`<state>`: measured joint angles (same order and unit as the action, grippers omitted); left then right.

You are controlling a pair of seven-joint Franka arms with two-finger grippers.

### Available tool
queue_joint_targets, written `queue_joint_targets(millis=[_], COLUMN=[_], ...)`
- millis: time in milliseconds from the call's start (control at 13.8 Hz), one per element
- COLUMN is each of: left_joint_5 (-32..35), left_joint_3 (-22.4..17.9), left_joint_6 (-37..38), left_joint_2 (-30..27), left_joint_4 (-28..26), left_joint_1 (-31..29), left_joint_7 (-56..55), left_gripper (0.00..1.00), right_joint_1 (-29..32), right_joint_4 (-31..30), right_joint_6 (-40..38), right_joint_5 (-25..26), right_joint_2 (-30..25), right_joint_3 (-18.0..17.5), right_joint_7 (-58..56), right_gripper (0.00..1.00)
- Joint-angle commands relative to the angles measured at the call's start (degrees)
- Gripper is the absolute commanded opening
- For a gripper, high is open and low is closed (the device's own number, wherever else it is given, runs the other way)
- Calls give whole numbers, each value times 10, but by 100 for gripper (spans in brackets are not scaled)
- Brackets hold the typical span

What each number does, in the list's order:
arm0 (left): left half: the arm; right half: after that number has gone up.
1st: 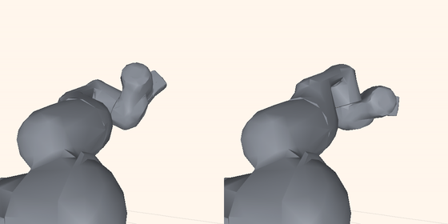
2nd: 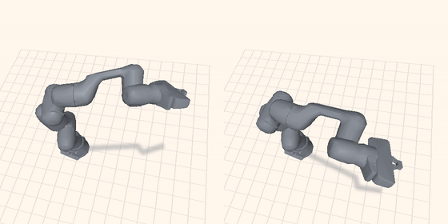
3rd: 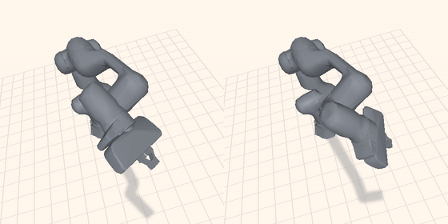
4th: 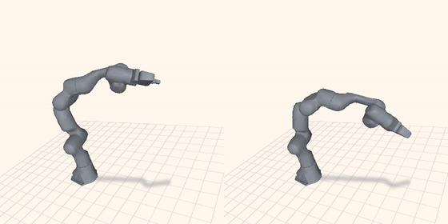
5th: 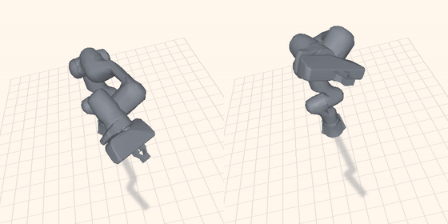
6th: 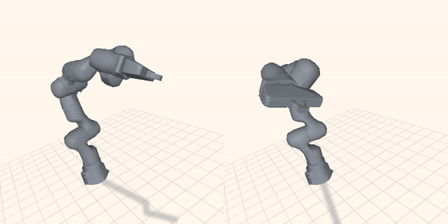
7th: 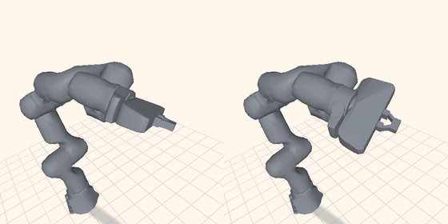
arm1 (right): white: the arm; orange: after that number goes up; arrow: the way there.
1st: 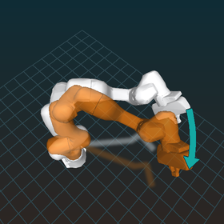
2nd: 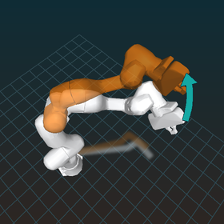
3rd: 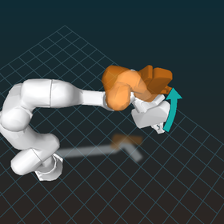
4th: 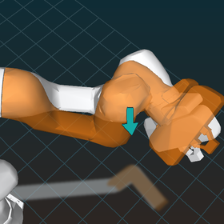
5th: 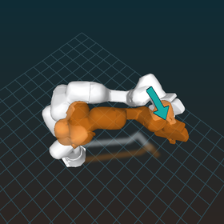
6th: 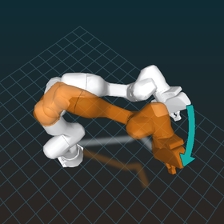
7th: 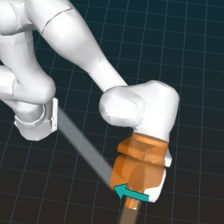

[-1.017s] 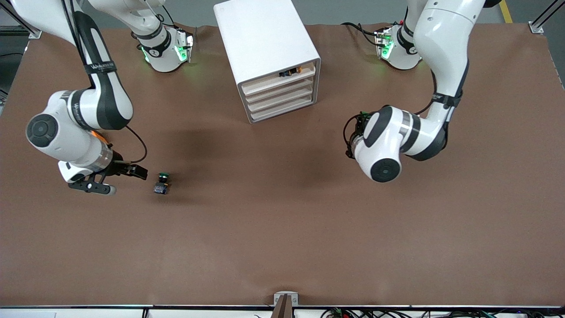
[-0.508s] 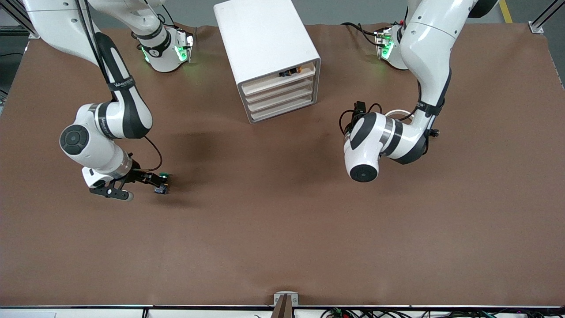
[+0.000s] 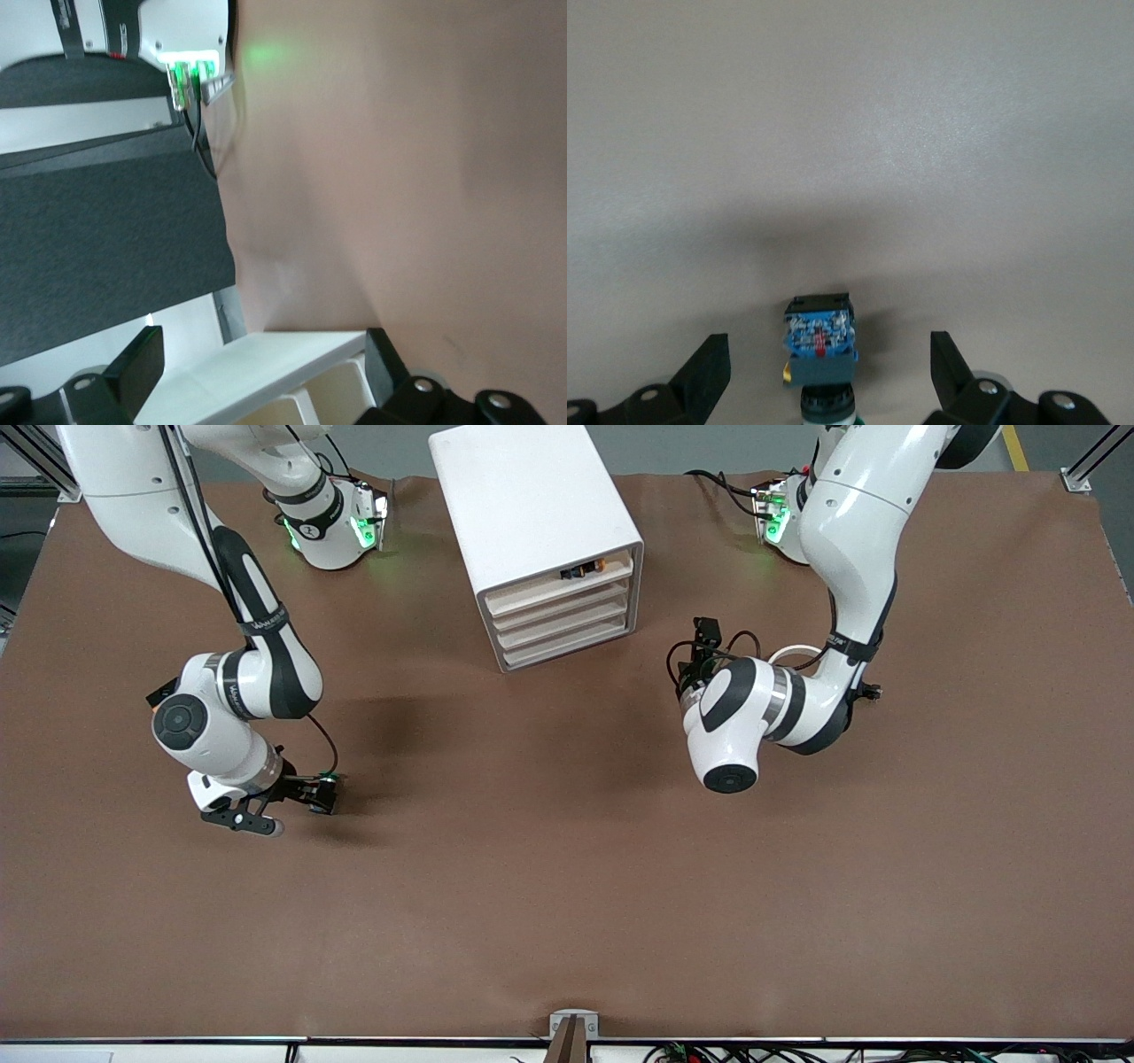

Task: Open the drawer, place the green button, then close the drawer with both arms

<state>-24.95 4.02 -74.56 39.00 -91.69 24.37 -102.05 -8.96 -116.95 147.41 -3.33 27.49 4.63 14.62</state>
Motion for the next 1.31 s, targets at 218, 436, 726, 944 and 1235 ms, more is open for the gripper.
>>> queue_joint_targets(millis=[218, 436, 726, 944, 1235], left_joint_5=[-90, -137, -157, -183, -230], left_joint_3=[1, 0, 0, 0, -1], left_joint_6=[9, 4, -7, -22, -50], left_joint_2=[23, 40, 74, 93, 129], left_joint_4=[31, 41, 78, 79, 85], left_joint_1=[-5, -11, -21, -21, -27], left_joint_7=[-32, -53, -55, -57, -171], left_gripper=[100, 100, 100, 100, 100], right_joint_1=[-19, -19, -20, -19, -20], right_joint_4=[1, 1, 1, 1, 1], right_joint_6=[14, 26, 33, 32, 31], right_joint_5=[-5, -5, -4, -4, -4], right_joint_2=[17, 25, 33, 37, 38], right_joint_3=[2, 2, 2, 2, 2], right_joint_7=[53, 54, 53, 53, 52], right_gripper=[100, 100, 100, 88, 3])
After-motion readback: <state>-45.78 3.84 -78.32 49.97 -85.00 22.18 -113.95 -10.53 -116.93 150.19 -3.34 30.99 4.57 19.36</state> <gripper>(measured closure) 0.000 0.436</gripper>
